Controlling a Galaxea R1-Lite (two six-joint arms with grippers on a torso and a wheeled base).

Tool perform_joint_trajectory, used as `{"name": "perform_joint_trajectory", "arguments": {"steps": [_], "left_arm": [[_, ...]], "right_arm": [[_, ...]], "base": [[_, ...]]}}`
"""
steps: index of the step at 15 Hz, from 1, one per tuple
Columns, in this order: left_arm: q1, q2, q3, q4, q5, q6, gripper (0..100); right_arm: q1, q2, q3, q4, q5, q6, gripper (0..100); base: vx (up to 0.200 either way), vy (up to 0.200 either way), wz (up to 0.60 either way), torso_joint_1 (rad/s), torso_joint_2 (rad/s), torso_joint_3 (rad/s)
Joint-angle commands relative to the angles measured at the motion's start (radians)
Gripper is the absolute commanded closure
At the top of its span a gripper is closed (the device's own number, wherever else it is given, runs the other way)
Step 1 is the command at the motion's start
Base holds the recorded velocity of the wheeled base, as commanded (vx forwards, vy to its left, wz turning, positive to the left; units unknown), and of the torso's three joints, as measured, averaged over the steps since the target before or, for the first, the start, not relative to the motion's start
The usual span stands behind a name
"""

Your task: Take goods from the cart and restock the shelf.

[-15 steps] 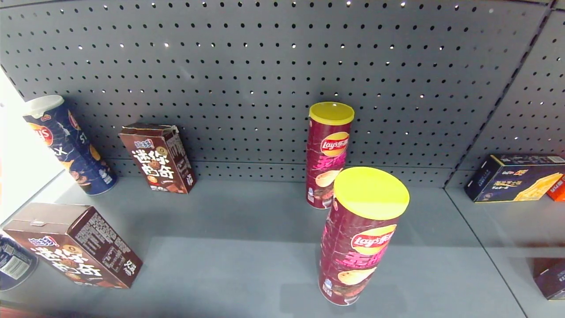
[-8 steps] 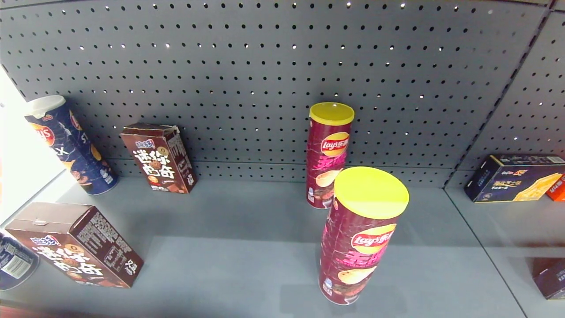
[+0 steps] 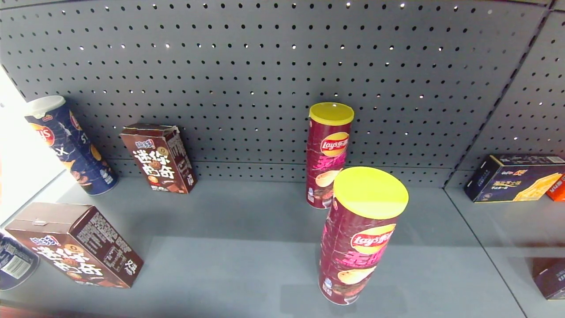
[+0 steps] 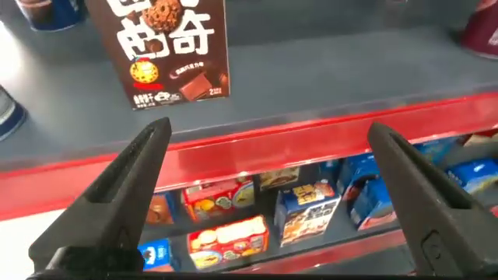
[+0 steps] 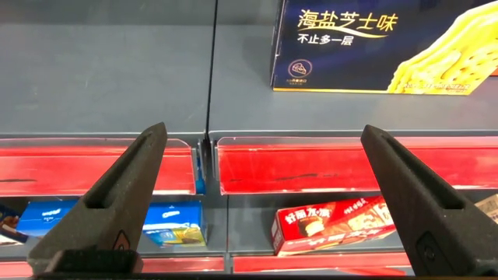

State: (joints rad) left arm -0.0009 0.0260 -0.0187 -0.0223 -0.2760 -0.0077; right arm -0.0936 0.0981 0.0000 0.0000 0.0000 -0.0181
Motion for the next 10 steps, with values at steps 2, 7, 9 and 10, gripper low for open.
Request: {"name": "perform_joint_trajectory", "arguments": {"steps": [2, 7, 9, 10], "left_arm": [[0.002, -0.015, 0.005, -0.002, 0.0, -0.023, 0], [0.002, -0.015, 0.019, 0.019, 0.342, 0.021, 0], [0.002, -0.015, 0.019, 0.021, 0.259, 0.06, 0], [0.002, -0.015, 0.019, 0.021, 0.238, 0.058, 0]], "right_arm": [[0.0, 0.002, 0.0, 0.0, 0.0, 0.0, 0], [0.0, 0.002, 0.0, 0.0, 0.0, 0.0, 0], [0.0, 0.002, 0.0, 0.0, 0.0, 0.0, 0], [0.0, 0.002, 0.0, 0.0, 0.0, 0.0, 0]], "base": [[0.0, 0.0, 0.0, 0.0, 0.0, 0.0], [0.0, 0.0, 0.0, 0.0, 0.0, 0.0], [0.0, 0.0, 0.0, 0.0, 0.0, 0.0], [0.0, 0.0, 0.0, 0.0, 0.0, 0.0]]}}
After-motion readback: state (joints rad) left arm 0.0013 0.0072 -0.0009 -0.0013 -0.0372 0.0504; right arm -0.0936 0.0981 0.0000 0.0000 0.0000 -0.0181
